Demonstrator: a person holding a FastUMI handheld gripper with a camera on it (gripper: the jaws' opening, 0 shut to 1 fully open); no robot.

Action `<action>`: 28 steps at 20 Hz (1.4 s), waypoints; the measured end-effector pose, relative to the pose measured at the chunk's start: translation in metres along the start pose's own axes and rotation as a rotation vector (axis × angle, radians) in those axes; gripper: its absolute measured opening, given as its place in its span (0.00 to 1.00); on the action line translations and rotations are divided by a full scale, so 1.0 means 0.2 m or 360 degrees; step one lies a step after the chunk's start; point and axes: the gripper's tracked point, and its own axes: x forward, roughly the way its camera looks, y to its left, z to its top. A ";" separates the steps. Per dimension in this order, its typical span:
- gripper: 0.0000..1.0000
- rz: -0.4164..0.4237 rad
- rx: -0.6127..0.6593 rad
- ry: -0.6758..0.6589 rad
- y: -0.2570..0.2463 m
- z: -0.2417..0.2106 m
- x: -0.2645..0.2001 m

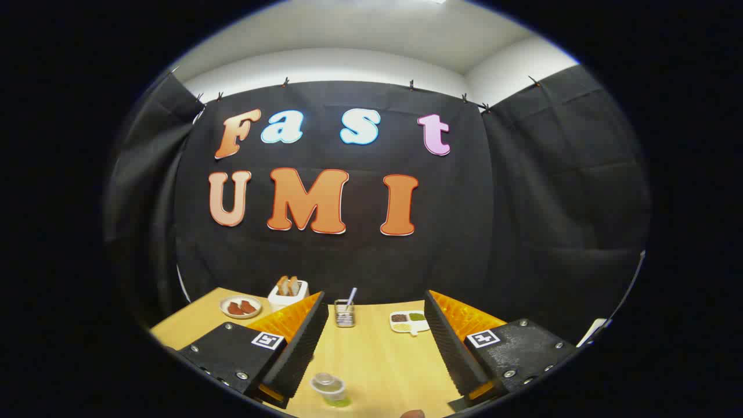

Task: Take the bottle from table, then pour the juice into the cup, finally place the bottle on the coaster

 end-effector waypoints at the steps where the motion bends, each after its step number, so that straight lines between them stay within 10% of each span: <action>1: 0.99 0.0000 0.0034 0.0006 0.01 0.00 -0.01; 28: 0.99 -0.0035 0.0093 0.0079 0.05 -0.15 -0.01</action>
